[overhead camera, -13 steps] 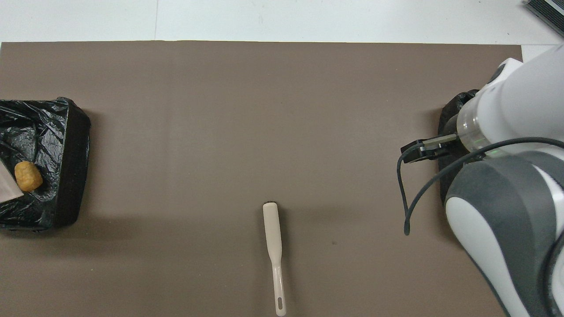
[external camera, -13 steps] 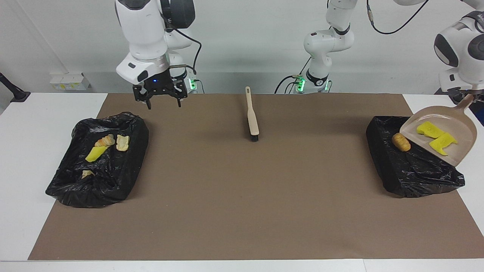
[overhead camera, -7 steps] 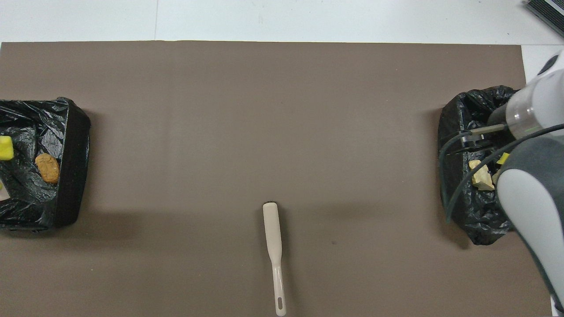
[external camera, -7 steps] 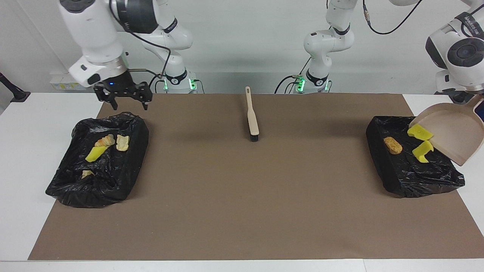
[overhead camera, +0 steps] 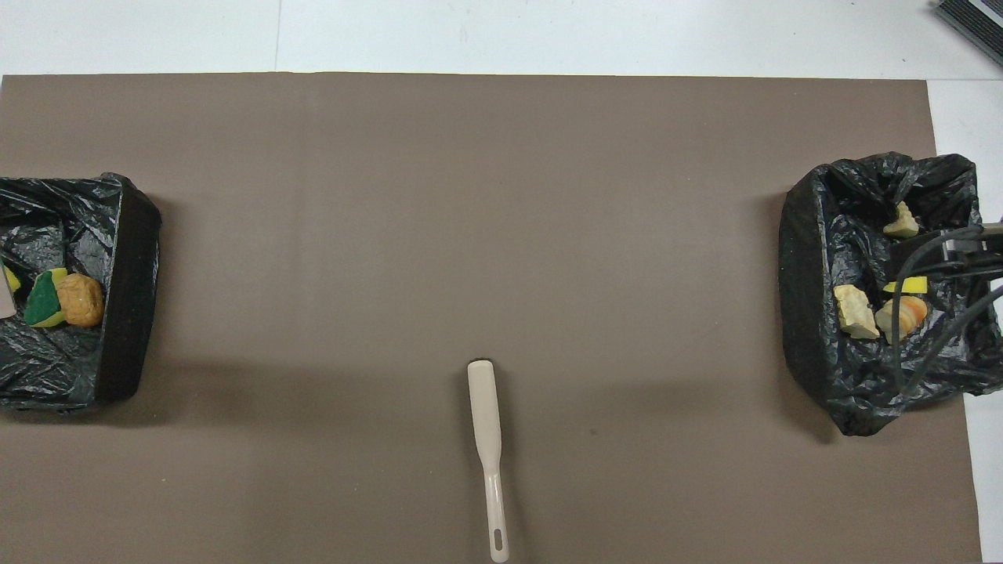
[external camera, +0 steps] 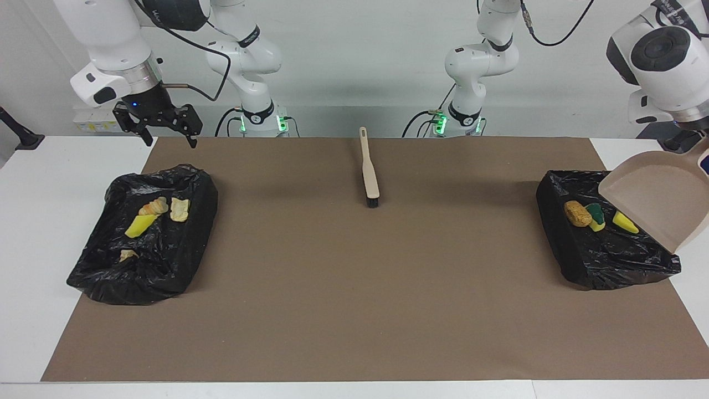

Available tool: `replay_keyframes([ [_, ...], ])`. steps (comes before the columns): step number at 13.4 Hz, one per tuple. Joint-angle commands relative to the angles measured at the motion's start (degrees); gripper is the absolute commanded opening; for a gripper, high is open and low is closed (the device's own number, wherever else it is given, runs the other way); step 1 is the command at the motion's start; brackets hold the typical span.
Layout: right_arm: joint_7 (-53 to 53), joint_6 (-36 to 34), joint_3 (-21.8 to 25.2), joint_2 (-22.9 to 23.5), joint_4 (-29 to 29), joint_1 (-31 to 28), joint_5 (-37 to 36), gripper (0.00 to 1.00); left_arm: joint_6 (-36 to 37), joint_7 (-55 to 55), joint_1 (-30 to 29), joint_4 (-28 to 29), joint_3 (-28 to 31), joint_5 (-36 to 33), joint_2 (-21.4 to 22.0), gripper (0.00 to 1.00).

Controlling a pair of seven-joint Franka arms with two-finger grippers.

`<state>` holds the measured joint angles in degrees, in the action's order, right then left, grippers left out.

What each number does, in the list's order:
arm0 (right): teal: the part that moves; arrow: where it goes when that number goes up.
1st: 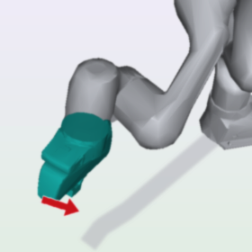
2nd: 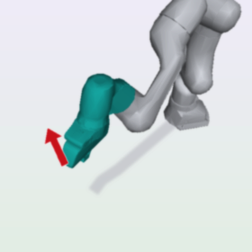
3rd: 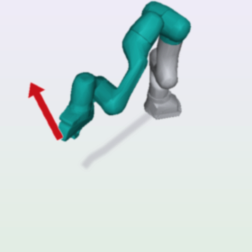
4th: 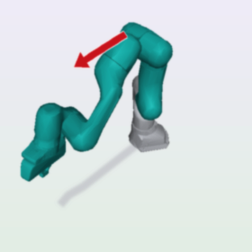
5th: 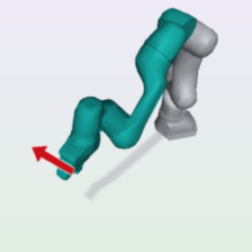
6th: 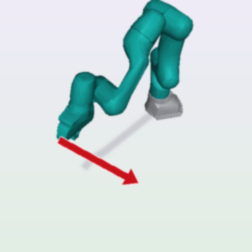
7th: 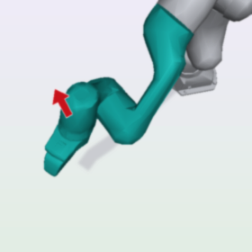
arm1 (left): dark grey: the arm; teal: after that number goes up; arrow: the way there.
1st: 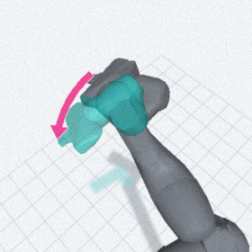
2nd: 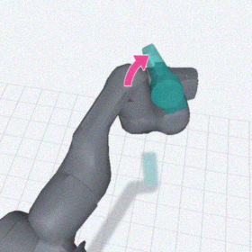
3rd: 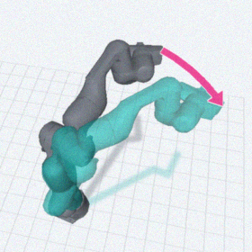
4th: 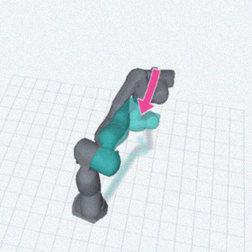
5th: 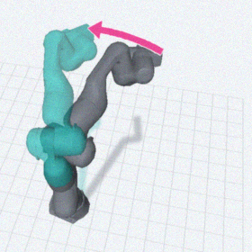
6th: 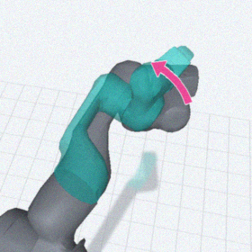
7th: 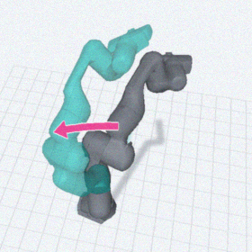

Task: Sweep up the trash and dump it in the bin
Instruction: 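Return the dustpan to the table center with the left gripper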

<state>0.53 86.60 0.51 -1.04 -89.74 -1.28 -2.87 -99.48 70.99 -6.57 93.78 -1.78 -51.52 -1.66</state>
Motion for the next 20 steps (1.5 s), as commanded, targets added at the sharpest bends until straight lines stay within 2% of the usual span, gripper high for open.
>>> replay_keyframes([
  [1,0.26,0.85,-0.33,-1.33,-2.1,-0.75,1.64,1.0,0.61,0.47,0.15,-2.63,-0.42,10.33,0.16,0.0],
  [3,0.61,0.41,-0.42,-1.51,-2.11,-0.66,1.72,1.0,-0.62,-1.02,0.15,-2.55,-0.68,18.6,0.08,0.0],
  [5,0.52,0.67,-0.59,-1.42,-2.01,-0.31,1.72,1.0,-0.63,-8.1,0.15,-1.85,-1.47,27.83,0.77,0.0],
  [8,0.44,0.67,-0.59,-1.42,-2.1,-0.22,1.64,1.0,2.7,-22.25,0.15,-0.44,-6.02,33.75,1.31,0.0],
  [12,0.43,0.67,-0.59,-1.42,-2.01,-0.22,1.72,1.0,2.11,-55.78,0.24,1.4,-15.24,46.74,1.05,0.0],
  [14,0.43,0.67,-0.59,-1.42,-2.01,-0.22,1.64,1.0,0.18,-69.52,0.5,1.67,-21.13,47.82,-0.01,0.0],
  [16,0.43,0.59,-0.59,-1.42,-2.01,-0.22,1.72,1.0,-4.2,-77.71,0.5,3.86,-26.14,49.31,-0.54,0.0],
  [18,0.43,0.59,-0.59,-1.42,-2.01,-0.22,1.72,1.0,-10.78,-91.83,1.03,4.48,-32.81,49.49,-4.04,0.0],
  [20,0.43,0.59,-0.59,-1.42,-2.01,-0.22,1.64,1.0,-13.01,-99.97,1.38,6.06,-36.78,49.49,-4.84,0.0],
])
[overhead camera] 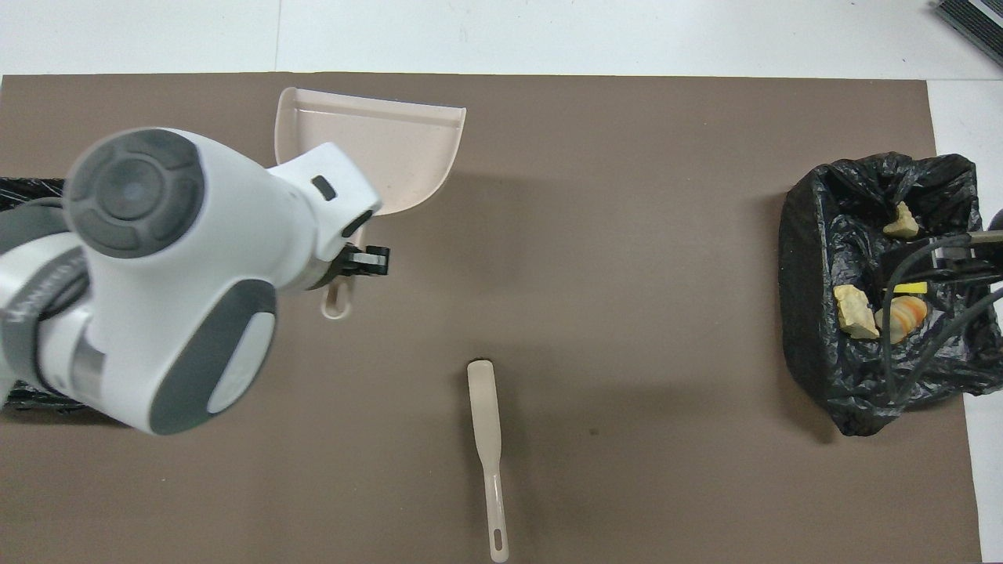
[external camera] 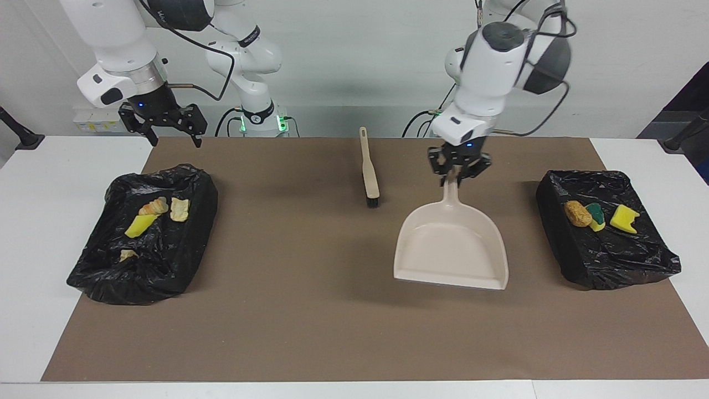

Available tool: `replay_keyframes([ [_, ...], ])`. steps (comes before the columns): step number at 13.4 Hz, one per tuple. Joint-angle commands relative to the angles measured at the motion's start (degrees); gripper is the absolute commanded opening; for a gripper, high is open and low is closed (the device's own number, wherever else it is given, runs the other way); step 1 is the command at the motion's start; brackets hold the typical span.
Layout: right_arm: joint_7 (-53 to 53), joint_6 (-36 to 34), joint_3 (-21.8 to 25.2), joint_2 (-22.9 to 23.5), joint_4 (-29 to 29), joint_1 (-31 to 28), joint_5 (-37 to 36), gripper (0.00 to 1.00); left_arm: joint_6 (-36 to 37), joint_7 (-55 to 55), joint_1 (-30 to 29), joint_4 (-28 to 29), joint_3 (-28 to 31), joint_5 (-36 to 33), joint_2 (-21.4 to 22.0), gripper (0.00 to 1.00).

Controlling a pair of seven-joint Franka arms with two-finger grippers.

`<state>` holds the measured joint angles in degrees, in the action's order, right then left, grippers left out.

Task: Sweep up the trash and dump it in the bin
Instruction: 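Return the dustpan to the table center with the left gripper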

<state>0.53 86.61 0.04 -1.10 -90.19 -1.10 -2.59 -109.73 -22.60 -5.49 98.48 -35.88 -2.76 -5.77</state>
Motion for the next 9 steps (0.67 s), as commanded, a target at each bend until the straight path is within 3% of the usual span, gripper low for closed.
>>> replay_keyframes([
  [1,0.43,0.67,-0.13,-1.36,-1.57,-0.4,1.36,1.0,-4.07,-9.44,1.61,2.15,-4.35,-0.04,-3.26,0.0],
  [4,0.43,0.58,-0.04,-1.36,-1.57,-0.4,1.36,1.0,-13.39,-18.51,6.36,3.3,-4.72,-6.18,-10.55,0.0],
  [6,0.43,0.58,-0.13,-1.36,-1.57,-0.4,1.36,1.0,-14.36,-18.97,6.81,3.3,-5.77,-11.89,-14.42,0.0],
  [9,0.43,0.67,-0.13,-1.36,-1.57,-0.4,1.36,1.0,-17.53,-19.05,6.81,2.68,-5.87,-14.29,-17.34,0.0],
])
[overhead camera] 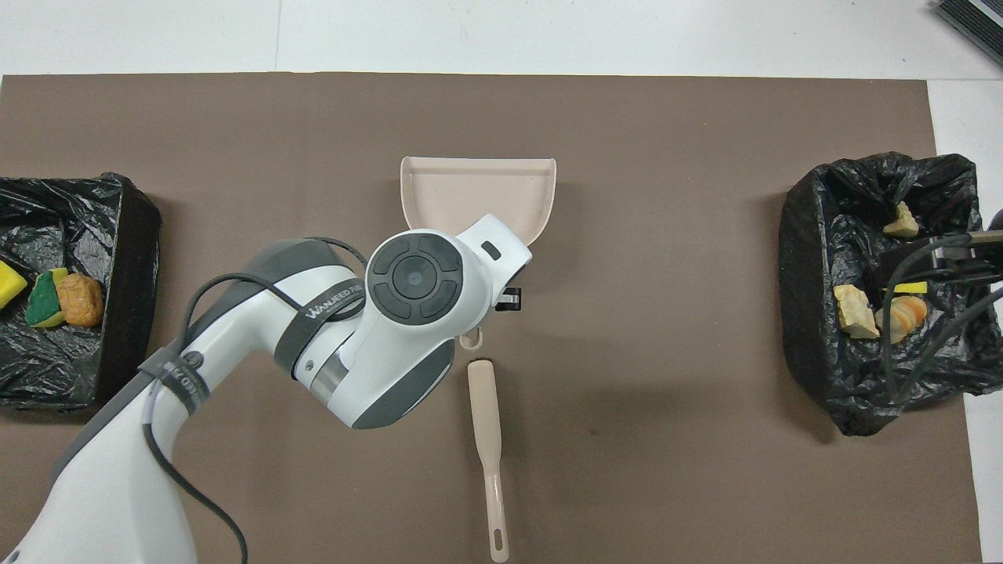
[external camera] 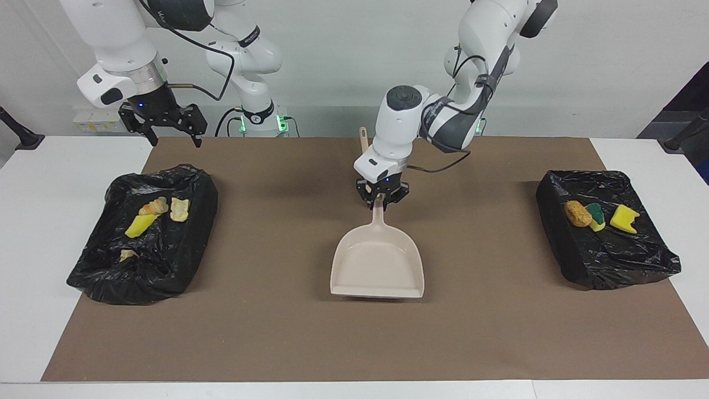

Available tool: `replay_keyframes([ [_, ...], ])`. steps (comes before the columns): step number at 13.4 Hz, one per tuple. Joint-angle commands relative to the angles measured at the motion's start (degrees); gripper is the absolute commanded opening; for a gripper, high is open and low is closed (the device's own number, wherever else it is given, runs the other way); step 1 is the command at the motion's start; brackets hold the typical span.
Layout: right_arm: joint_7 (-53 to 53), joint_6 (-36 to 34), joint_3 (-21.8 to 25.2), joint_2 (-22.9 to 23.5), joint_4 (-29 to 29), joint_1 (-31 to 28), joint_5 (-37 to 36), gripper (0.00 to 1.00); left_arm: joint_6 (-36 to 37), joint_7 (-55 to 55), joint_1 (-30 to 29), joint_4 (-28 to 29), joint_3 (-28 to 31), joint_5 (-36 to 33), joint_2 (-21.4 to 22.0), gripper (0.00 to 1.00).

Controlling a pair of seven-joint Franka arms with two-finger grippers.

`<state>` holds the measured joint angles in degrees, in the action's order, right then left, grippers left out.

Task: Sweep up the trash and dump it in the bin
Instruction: 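Return the dustpan to the table center with the left gripper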

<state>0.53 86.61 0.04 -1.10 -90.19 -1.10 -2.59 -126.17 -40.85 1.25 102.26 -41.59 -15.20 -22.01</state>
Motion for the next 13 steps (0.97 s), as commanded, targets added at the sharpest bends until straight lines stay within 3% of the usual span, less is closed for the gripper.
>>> replay_keyframes([
  [1,0.43,0.58,-0.13,-1.36,-1.57,-0.4,1.36,1.0,-1.1,-1.33,0.59,-1.1,-0.16,-3.94,-2.32,0.0],
  [3,0.43,0.58,-0.13,-1.36,-1.57,-0.4,1.44,1.0,-1.28,-7.19,1.12,-1.27,-0.51,-10.62,-5.66,0.0],
  [8,0.43,0.67,-0.13,-1.27,-1.57,-0.4,1.36,1.0,-2.5,-11.79,1.12,-0.31,-1.92,-10.55,-6.03,0.0],
  [9,0.43,0.67,-0.13,-1.36,-1.57,-0.4,1.36,1.0,-2.59,-11.97,1.12,-0.39,-2.01,-10.64,-6.03,0.06],
  [10,0.43,0.67,-0.13,-1.36,-1.57,-0.4,1.36,1.0,-2.68,-11.62,1.03,-0.57,-2.18,-10.64,-6.03,0.39],
  [11,0.43,0.67,-0.13,-1.36,-1.65,-0.4,1.44,1.0,-2.77,-10.83,0.42,-0.92,-2.27,-10.81,-5.77,0.99],
  [13,0.43,0.67,-0.13,-1.36,-1.57,-0.4,1.36,1.0,-2.07,-8.99,-1.07,-1.62,-2.88,-10.64,-4.45,1.0],
])
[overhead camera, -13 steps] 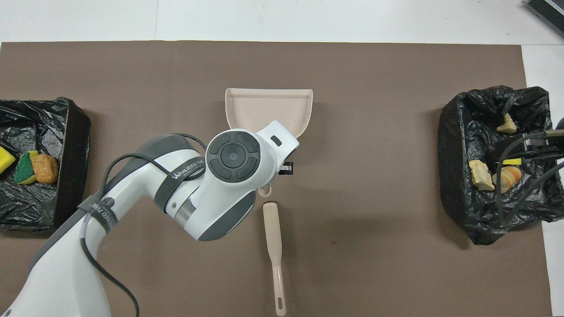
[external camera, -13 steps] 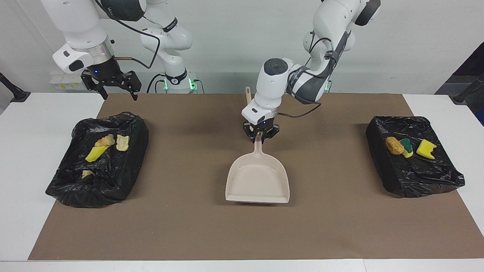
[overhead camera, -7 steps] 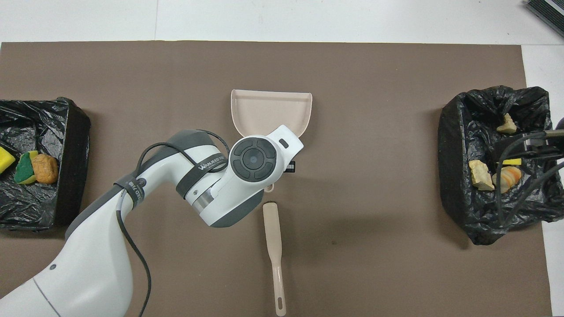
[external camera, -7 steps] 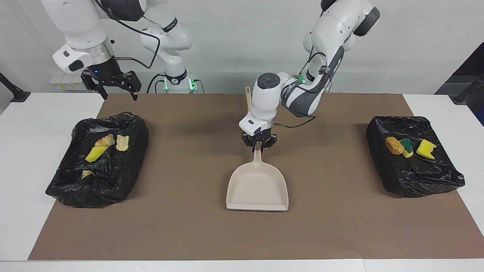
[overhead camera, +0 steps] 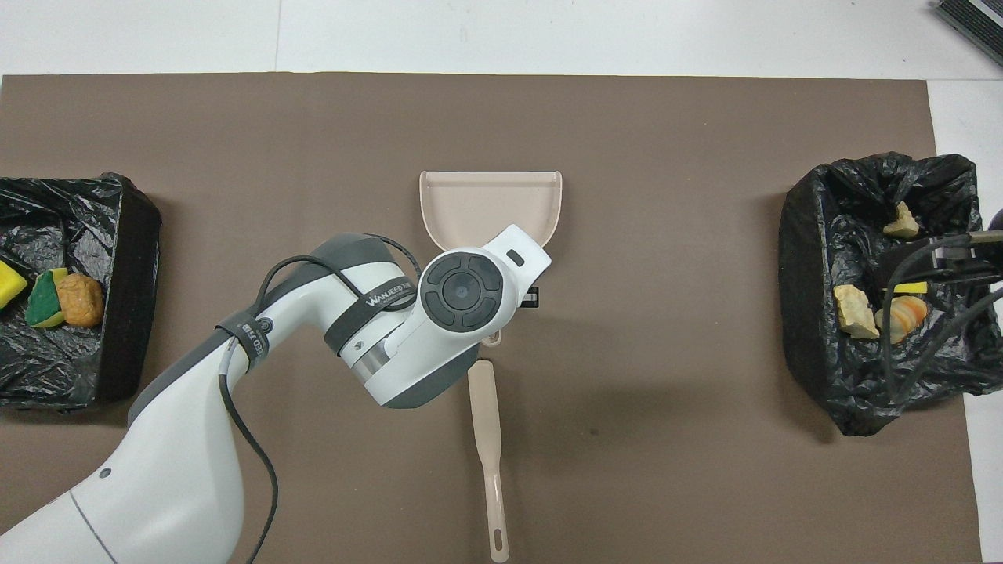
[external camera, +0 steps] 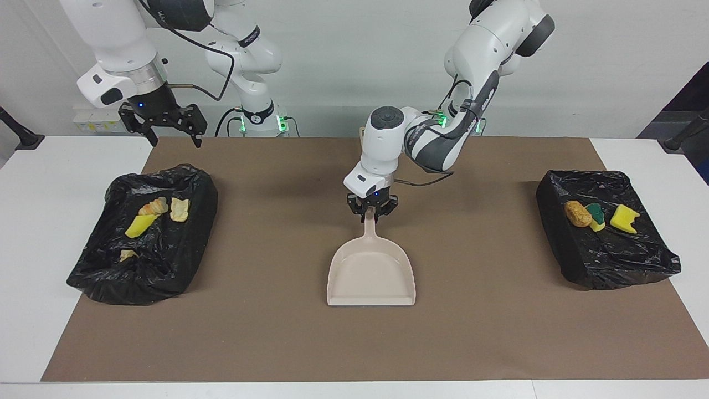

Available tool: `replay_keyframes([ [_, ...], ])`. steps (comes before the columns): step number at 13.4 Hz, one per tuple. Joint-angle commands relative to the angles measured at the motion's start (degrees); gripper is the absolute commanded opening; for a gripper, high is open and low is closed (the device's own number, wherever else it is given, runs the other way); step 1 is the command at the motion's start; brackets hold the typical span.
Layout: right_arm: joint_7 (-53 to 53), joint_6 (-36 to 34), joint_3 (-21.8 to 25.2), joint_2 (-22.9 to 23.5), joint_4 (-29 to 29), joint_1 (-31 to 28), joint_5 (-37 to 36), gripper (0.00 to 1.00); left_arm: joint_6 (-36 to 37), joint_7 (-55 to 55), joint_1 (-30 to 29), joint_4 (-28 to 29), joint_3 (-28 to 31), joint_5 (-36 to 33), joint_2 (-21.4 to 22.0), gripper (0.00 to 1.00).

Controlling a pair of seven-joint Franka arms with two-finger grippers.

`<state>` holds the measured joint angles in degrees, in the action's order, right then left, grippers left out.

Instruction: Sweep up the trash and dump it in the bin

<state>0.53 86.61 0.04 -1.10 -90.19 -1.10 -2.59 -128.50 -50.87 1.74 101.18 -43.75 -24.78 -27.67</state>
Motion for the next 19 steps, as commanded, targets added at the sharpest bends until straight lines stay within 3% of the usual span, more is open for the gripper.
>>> replay_keyframes([
  [1,0.44,0.67,-0.13,-1.36,-1.57,-0.4,1.44,1.0,0.53,1.12,-2.61,-0.63,-1.33,-1.06,1.48,1.0],
  [3,0.44,0.67,-0.13,-1.36,-1.57,-0.4,1.36,1.0,2.1,1.21,-2.1,-2.03,0.93,-0.63,3.4,1.0],
  [7,0.44,0.67,-0.13,-1.36,-1.57,-0.4,1.36,1.0,5.8,3.3,2.83,-3.62,13.59,4.01,8.24,1.0],
  [10,0.44,0.67,-0.13,-1.36,-1.57,-0.4,1.36,1.0,7.99,19.09,6.95,-3.18,27.26,14.11,13.33,1.0],
  [13,0.44,0.58,-0.13,-1.36,-1.57,-0.4,1.44,1.0,14.57,35.88,6.61,-3.35,35.37,21.16,18.08,1.0],
  [16,0.44,0.67,-0.13,-1.36,-1.57,-0.4,1.36,1.0,21.87,44.78,2.67,-3.53,36.63,22.31,22.65,1.0],
  [19,0.44,0.67,-0.13,-1.36,-1.65,-0.4,1.36,1.0,28.1,45.6,2.04,-5.89,37.95,22.93,25.47,1.0],
])
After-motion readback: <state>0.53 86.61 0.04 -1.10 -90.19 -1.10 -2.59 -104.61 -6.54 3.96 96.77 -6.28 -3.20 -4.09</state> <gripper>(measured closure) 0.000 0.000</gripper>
